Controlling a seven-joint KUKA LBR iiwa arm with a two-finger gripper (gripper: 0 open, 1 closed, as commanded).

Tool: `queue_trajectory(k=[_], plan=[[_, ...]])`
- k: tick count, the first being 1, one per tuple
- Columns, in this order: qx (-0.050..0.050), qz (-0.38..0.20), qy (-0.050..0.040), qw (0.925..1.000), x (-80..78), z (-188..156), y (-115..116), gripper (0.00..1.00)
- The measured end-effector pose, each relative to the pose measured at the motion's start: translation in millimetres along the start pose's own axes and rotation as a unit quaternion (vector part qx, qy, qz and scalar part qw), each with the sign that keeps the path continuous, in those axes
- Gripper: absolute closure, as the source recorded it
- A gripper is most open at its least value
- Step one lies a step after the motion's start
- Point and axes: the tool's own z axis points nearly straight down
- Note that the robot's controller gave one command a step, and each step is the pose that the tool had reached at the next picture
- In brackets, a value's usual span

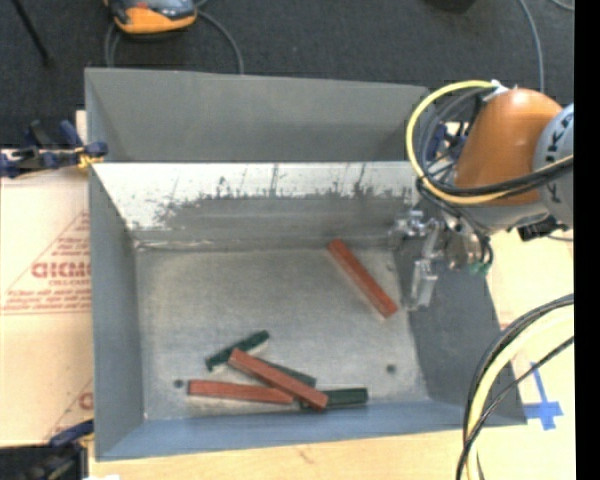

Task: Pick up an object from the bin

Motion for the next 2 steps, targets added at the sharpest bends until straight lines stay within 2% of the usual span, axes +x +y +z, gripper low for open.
queue_trajectory(k=[1, 2], plan=[[-0.001, 0.085, 0.0033, 0.9963, -4.7, 58.3, 6.2, 0.0], [0.001, 0.178, 0.004, 0.984, 5.7, 68.7, 27.5, 1.0]])
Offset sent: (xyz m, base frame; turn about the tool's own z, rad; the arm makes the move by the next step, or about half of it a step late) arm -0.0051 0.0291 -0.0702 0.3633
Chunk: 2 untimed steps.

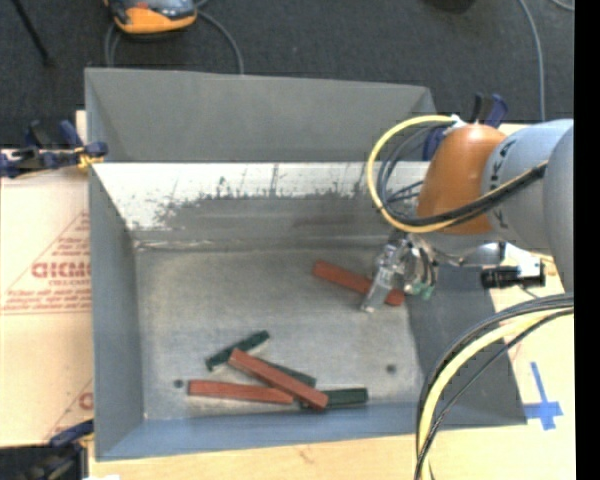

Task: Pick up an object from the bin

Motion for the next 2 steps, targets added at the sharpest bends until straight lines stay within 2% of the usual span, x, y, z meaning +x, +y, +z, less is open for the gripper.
queue_trajectory(k=[1, 2], plan=[[0.0, -0.001, 0.0001, 1.0, 0.0, 0.0, -0.1, 1.0], [0.0, -0.045, -0.0003, 0.999, -17.1, -126.4, -0.4, 1.0]])
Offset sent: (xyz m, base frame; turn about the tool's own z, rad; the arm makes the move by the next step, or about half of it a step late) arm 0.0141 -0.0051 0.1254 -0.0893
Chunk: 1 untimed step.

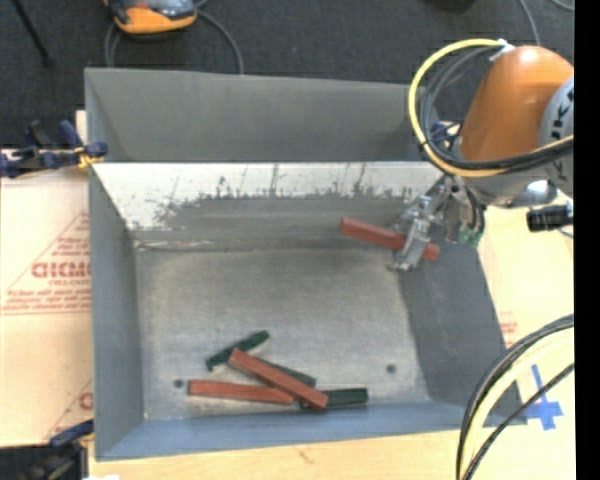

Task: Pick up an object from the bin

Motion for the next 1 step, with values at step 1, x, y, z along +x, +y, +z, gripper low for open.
queue_trajectory(k=[1], plan=[[0.0, 0.0, 0.0002, 1.0, 0.1, 0.1, 0.1, 1.0]])
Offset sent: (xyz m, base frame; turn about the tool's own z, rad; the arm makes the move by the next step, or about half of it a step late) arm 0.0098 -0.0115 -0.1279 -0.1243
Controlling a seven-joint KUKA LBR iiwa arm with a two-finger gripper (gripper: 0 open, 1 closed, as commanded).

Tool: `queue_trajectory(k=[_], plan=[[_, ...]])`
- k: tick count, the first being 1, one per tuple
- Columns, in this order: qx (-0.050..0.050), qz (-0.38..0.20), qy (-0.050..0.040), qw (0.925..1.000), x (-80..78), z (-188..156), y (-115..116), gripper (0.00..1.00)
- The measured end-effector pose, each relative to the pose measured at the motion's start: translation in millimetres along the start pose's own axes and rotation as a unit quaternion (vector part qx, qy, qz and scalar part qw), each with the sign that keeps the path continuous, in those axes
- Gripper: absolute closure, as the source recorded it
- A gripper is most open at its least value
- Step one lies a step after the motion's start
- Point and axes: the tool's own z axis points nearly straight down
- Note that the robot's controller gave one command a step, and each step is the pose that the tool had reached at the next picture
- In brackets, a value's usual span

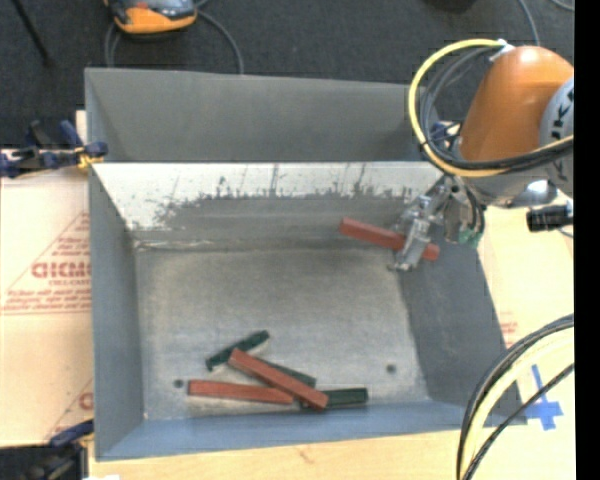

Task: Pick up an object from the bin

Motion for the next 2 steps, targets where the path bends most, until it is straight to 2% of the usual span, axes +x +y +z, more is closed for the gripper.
queue_trajectory(k=[1, 2], plan=[[-0.001, -0.025, -0.004, 0.9997, -7.5, 48.3, -3.0, 1.0], [-0.001, -0.017, 0.0014, 0.9998, 20.3, -126.6, -7.6, 1.0]])
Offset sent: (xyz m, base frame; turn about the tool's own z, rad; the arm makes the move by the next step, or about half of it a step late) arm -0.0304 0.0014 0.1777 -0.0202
